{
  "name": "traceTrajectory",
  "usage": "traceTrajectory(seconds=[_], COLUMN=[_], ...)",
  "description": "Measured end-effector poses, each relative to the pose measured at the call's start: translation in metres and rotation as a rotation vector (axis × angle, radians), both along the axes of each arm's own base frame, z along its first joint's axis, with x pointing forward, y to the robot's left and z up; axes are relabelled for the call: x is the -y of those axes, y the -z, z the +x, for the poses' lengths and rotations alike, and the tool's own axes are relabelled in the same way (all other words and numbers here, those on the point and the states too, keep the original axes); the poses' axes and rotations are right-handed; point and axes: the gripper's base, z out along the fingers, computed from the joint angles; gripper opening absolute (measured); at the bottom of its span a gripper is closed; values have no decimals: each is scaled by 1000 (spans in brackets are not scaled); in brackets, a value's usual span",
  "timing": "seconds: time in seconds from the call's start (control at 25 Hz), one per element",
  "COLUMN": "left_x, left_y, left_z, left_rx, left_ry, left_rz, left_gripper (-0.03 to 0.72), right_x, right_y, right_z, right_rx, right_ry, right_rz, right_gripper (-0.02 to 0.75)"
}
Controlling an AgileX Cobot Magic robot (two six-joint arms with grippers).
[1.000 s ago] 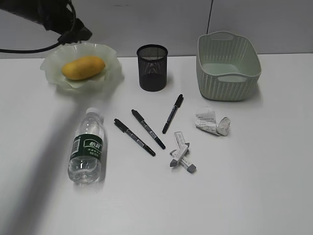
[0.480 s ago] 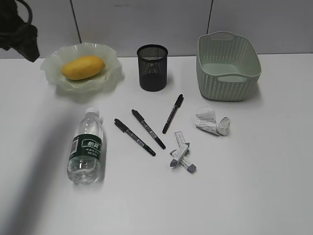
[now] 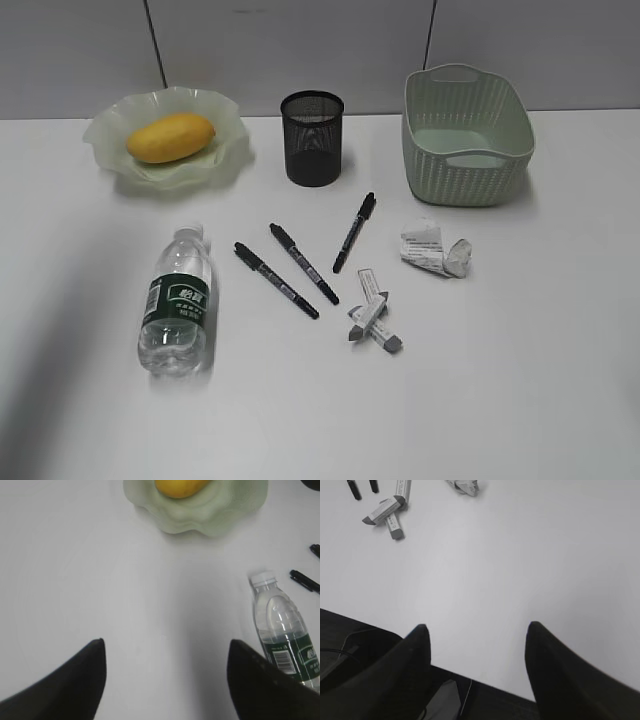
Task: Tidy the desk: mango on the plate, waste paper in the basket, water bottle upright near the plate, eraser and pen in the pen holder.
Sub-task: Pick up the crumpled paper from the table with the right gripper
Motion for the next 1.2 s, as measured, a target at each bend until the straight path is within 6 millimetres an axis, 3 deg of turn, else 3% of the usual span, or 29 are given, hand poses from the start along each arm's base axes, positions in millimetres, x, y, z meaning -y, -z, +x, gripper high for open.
traceTrajectory(seconds=[0.24, 0.36, 0.48, 0.8, 1.0, 1.2], left_x=[-5, -7, -9, -15, -14, -15], left_y=[-20, -22, -19, -2, 22, 58], left_z=[-60, -93, -127, -227, -282, -320], left_rx=[60, 81, 102, 233, 339, 420], left_ry=[-6, -6, -6, -3, 10, 17], left_rz=[-8, -10, -11, -30, -79, -98], left_gripper=[572, 572, 572, 572, 572, 572], right_x=[-20, -43, -71, -120, -128, -130], right_y=[-8, -2, 17, 79, 114, 135], right_z=[90, 124, 151, 202, 221, 230], right_rx=[-68, -83, -106, -197, -231, -236], right_ry=[-147, -224, -297, -388, -381, -366], right_rz=[-25, -36, -67, -137, -147, -148], right_gripper=[477, 476, 471, 459, 457, 456])
